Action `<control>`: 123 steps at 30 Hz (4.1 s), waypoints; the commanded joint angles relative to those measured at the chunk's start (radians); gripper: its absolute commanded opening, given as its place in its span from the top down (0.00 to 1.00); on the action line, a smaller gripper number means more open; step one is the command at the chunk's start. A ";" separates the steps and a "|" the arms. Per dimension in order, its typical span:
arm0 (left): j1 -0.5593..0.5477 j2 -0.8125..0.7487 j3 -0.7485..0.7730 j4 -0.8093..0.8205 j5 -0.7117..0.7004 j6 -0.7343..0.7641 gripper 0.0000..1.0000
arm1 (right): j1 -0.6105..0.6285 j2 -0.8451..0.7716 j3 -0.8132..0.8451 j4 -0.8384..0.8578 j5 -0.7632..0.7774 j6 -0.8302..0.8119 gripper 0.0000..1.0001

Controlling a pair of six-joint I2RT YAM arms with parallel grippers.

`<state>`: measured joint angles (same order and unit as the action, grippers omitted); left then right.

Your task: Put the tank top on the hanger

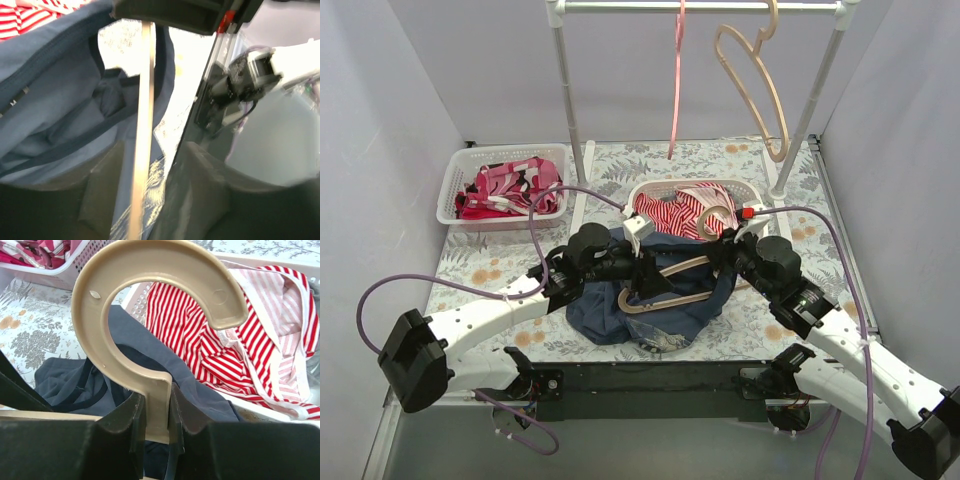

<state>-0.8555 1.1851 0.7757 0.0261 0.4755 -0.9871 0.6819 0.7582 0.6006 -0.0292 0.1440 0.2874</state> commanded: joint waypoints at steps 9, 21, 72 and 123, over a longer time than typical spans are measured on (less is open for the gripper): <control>0.006 -0.160 0.094 -0.251 -0.742 -0.369 0.25 | 0.005 -0.066 -0.041 0.068 0.054 -0.034 0.99; 0.125 0.065 0.020 -0.362 -0.798 -0.611 0.55 | 0.007 -0.066 0.022 -0.023 0.098 -0.077 0.99; 0.145 -0.154 0.007 -0.262 -0.493 -0.433 1.00 | 0.007 0.075 0.188 -0.018 0.503 -0.105 0.99; 0.153 -0.240 0.253 -0.512 -0.351 -0.234 0.37 | 0.081 0.075 0.125 0.031 0.319 0.070 0.99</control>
<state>-0.7078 0.9554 0.9756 -0.4030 0.1371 -1.2972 0.7578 0.8059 0.6991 -0.0097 0.4297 0.3305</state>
